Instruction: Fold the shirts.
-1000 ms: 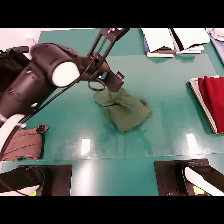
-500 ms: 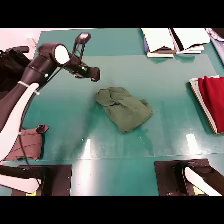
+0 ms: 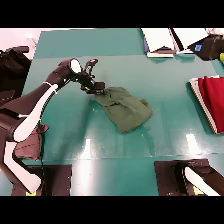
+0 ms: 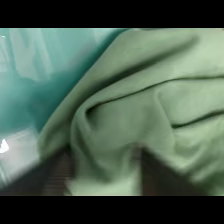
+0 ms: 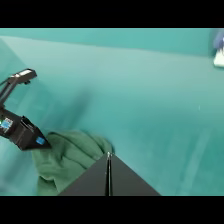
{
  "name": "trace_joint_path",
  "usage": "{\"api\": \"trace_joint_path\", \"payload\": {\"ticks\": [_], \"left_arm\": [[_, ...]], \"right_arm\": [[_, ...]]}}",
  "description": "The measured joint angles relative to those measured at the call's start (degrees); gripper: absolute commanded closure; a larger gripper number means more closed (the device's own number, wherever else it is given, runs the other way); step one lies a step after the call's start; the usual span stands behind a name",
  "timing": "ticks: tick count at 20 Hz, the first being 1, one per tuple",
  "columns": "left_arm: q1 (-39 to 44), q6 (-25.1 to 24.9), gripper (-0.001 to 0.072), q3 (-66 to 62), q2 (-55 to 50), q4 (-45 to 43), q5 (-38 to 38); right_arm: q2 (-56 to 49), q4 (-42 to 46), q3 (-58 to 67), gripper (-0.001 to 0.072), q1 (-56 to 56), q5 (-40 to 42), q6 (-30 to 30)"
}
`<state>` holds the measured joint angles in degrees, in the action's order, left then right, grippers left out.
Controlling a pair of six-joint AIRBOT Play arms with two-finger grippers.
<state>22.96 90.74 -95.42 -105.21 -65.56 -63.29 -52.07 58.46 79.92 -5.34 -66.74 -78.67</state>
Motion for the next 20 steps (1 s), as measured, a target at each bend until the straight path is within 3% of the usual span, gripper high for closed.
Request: {"api": "trace_joint_path", "payload": {"ticks": [4, 5, 6, 7, 10, 15, 19, 20], "left_arm": [[-1.55, -0.9, 0.068, -1.2, 0.44, 0.87, 0.04], [-2.05, -1.25, 0.068, -1.66, 1.01, 0.76, 0.07], [-2.54, -1.6, 0.068, -2.12, 1.75, 0.52, -0.02], [-2.89, -1.9, 0.068, -2.4, 2.47, 0.0, -0.02], [-3.41, -2.36, 0.068, -2.93, 4.11, -1.75, -0.2], [-3.69, -2.62, 0.068, -3.15, 4.94, -2.84, -0.98], [-3.74, -2.71, 0.068, -3.15, 5.09, -3.13, -1.51], [-3.76, -2.71, 0.068, -3.15, 5.11, -3.17, -1.7]], "right_arm": [[-0.31, 0.0, -7.63, 0.0679, -4.55, -1.86, 0.0], [-0.92, 0.04, -10.36, 0.0519, -5.79, -2.71, 0.0], [-1.81, 0.13, -13.05, 0.0265, -6.71, -3.61, -0.02], [-3.06, -0.04, -15.87, 0.0162, -7.32, -4.13, 0.0], [-9.4, -2.51, -24.17, 0.0162, -7.3, -3.72, -0.02], [-22.53, -8.55, -29.31, 0.0163, 0.13, 4.35, 0.02], [-31.41, -10.88, -25.97, 0.0233, 5.7, 7.08, -0.61], [-33.07, -11.39, -24.94, 0.0324, 6.64, 7.04, -0.72]]}}
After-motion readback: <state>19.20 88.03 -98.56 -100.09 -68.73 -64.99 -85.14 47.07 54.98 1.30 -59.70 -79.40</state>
